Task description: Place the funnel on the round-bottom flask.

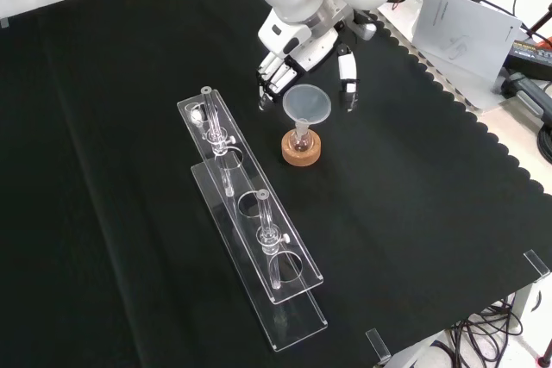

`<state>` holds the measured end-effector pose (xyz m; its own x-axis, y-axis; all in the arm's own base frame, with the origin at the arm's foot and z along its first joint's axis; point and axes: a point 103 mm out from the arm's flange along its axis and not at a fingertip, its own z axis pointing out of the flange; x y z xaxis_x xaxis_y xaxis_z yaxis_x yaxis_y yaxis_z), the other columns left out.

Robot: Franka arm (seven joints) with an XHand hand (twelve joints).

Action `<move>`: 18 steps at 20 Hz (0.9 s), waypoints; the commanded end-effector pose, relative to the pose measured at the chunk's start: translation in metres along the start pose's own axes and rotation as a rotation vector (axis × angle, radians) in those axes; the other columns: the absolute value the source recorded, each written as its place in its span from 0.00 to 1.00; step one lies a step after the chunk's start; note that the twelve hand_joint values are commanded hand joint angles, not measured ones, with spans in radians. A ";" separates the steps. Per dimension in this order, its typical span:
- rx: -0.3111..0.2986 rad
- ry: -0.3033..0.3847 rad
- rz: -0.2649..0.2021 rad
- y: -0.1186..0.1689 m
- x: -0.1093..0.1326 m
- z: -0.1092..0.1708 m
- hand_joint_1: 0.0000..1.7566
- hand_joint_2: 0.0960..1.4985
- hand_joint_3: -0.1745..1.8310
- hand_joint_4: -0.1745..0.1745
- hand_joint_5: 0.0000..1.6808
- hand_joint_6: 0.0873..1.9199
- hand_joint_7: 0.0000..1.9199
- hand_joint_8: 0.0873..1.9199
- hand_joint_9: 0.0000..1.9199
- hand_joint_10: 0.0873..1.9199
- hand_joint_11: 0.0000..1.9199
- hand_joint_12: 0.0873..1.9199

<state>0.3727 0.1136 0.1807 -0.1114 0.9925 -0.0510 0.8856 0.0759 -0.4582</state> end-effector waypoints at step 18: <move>-0.258 0.080 0.003 -0.051 -0.066 -0.076 0.28 0.44 0.12 0.31 0.09 0.00 0.03 0.14 0.07 0.39 0.06 0.77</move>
<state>0.3757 0.0750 0.2426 -0.0563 0.9984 0.0056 0.9574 0.0555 -0.2835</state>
